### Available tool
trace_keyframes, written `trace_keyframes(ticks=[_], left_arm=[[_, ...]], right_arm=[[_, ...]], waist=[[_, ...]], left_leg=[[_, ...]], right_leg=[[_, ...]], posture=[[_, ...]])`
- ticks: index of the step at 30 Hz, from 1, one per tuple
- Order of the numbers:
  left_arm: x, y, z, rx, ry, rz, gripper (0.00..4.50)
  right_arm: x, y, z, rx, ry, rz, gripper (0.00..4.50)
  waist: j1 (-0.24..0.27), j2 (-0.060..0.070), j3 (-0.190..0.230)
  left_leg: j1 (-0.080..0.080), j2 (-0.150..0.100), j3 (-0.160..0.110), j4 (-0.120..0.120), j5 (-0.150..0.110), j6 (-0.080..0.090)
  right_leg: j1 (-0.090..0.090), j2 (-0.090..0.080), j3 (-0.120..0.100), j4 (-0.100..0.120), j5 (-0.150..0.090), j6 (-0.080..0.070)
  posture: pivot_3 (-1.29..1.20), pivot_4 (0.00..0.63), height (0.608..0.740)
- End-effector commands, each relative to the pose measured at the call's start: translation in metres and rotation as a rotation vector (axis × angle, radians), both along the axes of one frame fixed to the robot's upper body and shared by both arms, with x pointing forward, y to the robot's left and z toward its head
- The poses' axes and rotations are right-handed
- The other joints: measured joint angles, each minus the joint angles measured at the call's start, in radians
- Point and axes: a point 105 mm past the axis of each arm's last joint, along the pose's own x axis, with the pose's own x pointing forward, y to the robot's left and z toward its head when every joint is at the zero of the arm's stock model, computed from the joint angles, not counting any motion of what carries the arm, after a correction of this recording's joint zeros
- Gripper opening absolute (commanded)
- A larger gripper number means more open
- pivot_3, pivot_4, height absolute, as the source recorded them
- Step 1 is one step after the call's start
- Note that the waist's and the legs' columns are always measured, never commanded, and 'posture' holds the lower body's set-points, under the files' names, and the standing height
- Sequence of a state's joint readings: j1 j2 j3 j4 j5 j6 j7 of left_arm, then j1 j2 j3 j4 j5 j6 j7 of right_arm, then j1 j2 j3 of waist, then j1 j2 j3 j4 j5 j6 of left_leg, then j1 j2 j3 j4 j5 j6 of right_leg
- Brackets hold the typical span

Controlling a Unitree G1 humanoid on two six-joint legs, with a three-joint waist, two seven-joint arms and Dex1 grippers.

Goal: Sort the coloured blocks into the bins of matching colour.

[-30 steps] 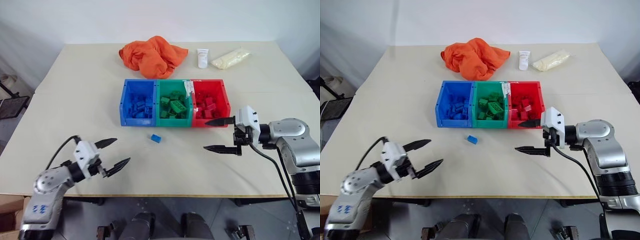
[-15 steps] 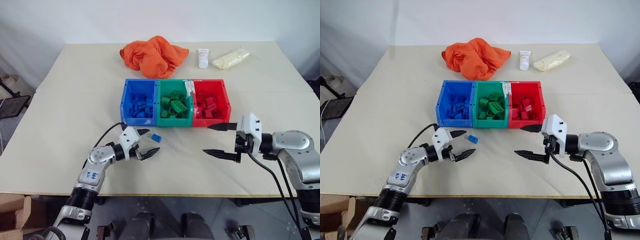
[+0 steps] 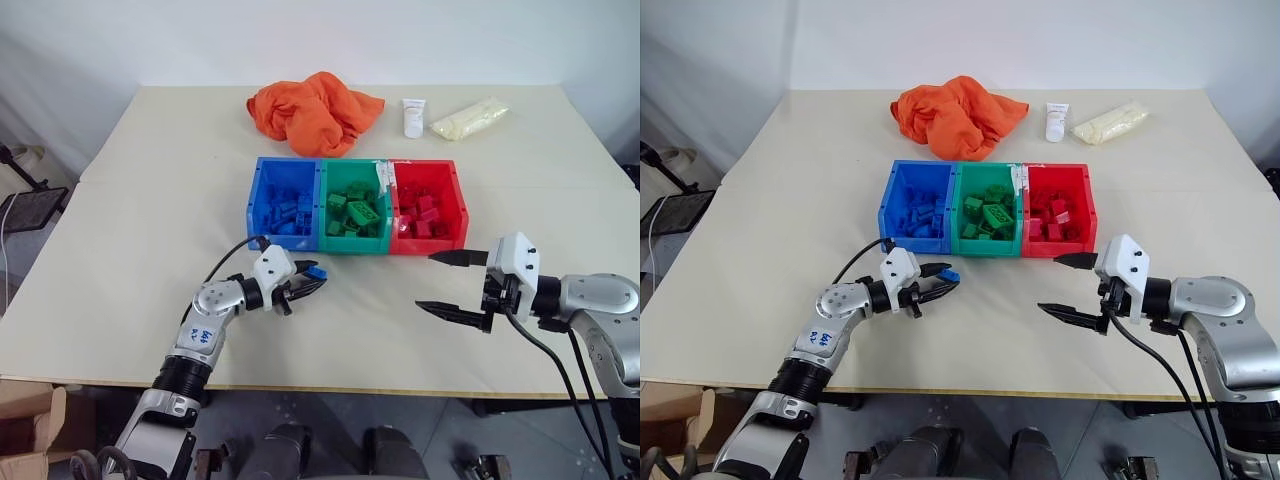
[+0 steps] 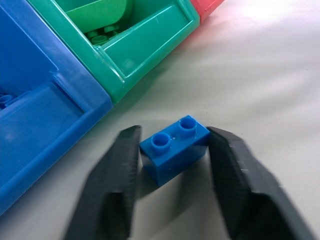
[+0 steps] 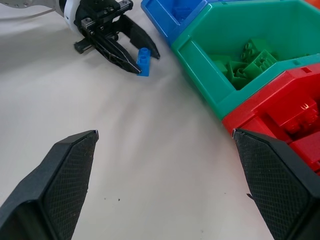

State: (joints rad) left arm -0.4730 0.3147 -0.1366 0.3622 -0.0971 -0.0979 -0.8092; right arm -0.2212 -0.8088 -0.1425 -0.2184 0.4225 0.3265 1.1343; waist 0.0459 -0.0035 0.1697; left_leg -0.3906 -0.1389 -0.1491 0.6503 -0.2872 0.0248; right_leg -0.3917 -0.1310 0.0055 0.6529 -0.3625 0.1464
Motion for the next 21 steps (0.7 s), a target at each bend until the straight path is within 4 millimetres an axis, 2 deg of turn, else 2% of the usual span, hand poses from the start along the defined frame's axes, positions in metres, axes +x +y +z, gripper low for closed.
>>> trace_keyframes(ticks=[1,5,9,15,17,21], left_arm=[[-0.010,-0.004,0.014,-0.035,-0.054,-0.051,1.48],[-0.013,0.000,0.042,-0.122,-0.127,-0.027,1.48],[0.004,0.022,0.085,-0.183,-0.233,0.201,1.48],[0.033,0.032,0.107,-0.177,-0.292,0.345,1.48],[0.046,0.033,0.109,-0.161,-0.293,0.372,2.21],[0.055,0.029,0.111,-0.156,-0.287,0.351,3.39]], right_arm=[[-0.004,-0.002,0.014,0.002,-0.056,-0.001,4.50],[-0.005,-0.004,0.014,0.003,-0.057,-0.009,4.50],[-0.004,-0.008,0.014,0.001,-0.058,-0.019,4.50],[-0.001,-0.006,0.015,0.004,-0.061,-0.015,4.50],[0.001,-0.006,0.015,0.005,-0.065,-0.013,4.50],[0.002,-0.005,0.016,0.008,-0.074,-0.014,4.50]], waist=[[0.000,0.000,0.000],[0.000,-0.004,0.003],[-0.003,-0.006,0.004],[0.002,-0.007,0.004],[0.002,-0.007,0.004],[0.000,-0.009,0.005]], left_leg=[[0.000,0.000,0.000,0.000,0.000,0.000],[-0.001,0.000,0.000,-0.001,0.000,0.000],[-0.001,0.001,0.000,-0.001,0.000,0.000],[0.000,0.000,0.000,0.000,0.000,0.000],[0.000,0.000,0.000,0.000,0.000,0.000],[0.000,0.000,0.000,-0.001,0.000,0.000]], right_leg=[[0.000,0.000,0.000,0.000,0.000,0.000],[-0.001,0.000,0.000,0.000,0.000,0.000],[-0.001,0.000,0.000,0.000,0.000,0.000],[-0.001,0.001,0.000,0.000,0.000,0.000],[-0.001,0.001,0.000,0.000,0.000,0.000],[-0.001,0.001,0.000,0.000,0.000,0.000]], posture=[[0.00,0.150,0.740],[0.00,0.150,0.740],[0.00,0.150,0.740],[0.00,0.150,0.740],[0.00,0.150,0.740],[0.00,0.150,0.740]])
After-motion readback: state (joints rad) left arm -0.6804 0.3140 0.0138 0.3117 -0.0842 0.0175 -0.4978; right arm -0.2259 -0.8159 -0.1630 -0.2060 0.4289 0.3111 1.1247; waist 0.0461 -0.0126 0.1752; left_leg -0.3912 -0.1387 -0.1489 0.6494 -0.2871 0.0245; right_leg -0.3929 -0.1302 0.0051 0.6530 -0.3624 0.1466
